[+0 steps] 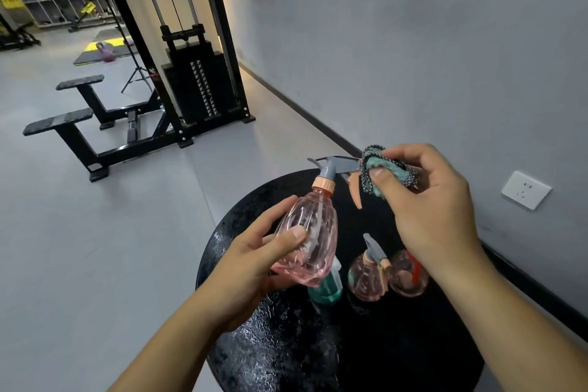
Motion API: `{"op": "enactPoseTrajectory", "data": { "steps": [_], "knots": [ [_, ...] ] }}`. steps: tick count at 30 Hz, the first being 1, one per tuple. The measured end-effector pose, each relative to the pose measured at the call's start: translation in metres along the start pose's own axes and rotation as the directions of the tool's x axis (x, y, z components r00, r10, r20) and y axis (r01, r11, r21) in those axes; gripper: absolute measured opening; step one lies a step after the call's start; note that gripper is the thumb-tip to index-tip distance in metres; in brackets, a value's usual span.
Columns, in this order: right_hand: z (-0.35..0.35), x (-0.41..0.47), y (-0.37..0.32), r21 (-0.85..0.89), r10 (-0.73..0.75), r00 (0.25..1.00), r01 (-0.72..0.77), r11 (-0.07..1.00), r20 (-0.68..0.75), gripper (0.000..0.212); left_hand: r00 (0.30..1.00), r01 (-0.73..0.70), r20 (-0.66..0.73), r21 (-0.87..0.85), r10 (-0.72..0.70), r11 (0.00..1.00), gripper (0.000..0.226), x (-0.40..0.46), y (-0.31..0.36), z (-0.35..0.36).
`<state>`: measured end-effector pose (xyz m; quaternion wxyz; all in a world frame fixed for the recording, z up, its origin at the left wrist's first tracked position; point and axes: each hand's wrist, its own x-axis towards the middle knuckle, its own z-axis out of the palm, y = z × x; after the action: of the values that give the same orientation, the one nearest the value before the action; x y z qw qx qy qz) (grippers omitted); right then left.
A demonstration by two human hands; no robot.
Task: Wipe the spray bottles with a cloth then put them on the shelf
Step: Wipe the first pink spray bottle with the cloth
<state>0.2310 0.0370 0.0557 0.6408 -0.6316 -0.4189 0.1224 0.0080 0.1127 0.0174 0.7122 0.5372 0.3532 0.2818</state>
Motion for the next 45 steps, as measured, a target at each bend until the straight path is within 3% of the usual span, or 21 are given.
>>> {"op": "enactPoseTrajectory", "data": {
  "steps": [6,11,15,20,26,32,38,43,45],
  "knots": [
    [0.009,0.007,0.005,-0.214,-0.169,0.985,0.159,0.964,-0.028,0.017,0.999,0.005,0.033,0.040,-0.006,0.999,0.059,-0.002,0.001,0.007],
    [0.016,0.006,0.016,-0.375,-0.143,0.981,0.182,0.909,0.129,0.027,0.999,-0.037,-0.012,0.087,0.038,0.996,0.068,-0.001,0.001,0.013],
    [0.015,0.009,0.013,-0.348,-0.123,0.982,0.167,0.922,0.144,0.018,0.998,-0.058,0.015,0.132,0.056,0.990,0.073,-0.001,0.002,0.012],
    [0.014,0.003,0.010,-0.312,-0.158,0.946,0.247,0.918,0.283,0.019,0.999,-0.040,0.000,0.203,0.041,0.978,0.073,0.000,0.003,0.010],
    [-0.004,0.019,0.024,-0.369,-0.156,0.980,0.190,0.910,0.120,0.023,0.999,-0.050,-0.007,0.252,0.054,0.966,0.069,0.002,0.009,0.009],
    [0.007,0.010,0.023,-0.315,-0.214,0.944,0.289,0.904,0.252,0.030,0.999,-0.045,-0.010,0.258,0.049,0.965,0.066,0.003,0.004,0.012],
    [-0.002,0.014,0.038,-0.392,-0.154,0.979,0.194,0.899,0.131,0.028,0.998,-0.062,0.017,0.237,0.060,0.970,0.067,0.003,0.007,0.010],
    [0.009,0.007,0.035,-0.364,-0.283,0.925,0.363,0.858,0.255,0.031,0.999,-0.040,0.035,0.227,0.032,0.973,0.065,0.002,0.008,0.014],
    [0.004,0.012,0.038,-0.394,-0.269,0.931,0.351,0.849,0.248,0.032,0.999,-0.042,0.020,0.223,0.039,0.974,0.065,0.001,0.008,0.011]
  ]
}}
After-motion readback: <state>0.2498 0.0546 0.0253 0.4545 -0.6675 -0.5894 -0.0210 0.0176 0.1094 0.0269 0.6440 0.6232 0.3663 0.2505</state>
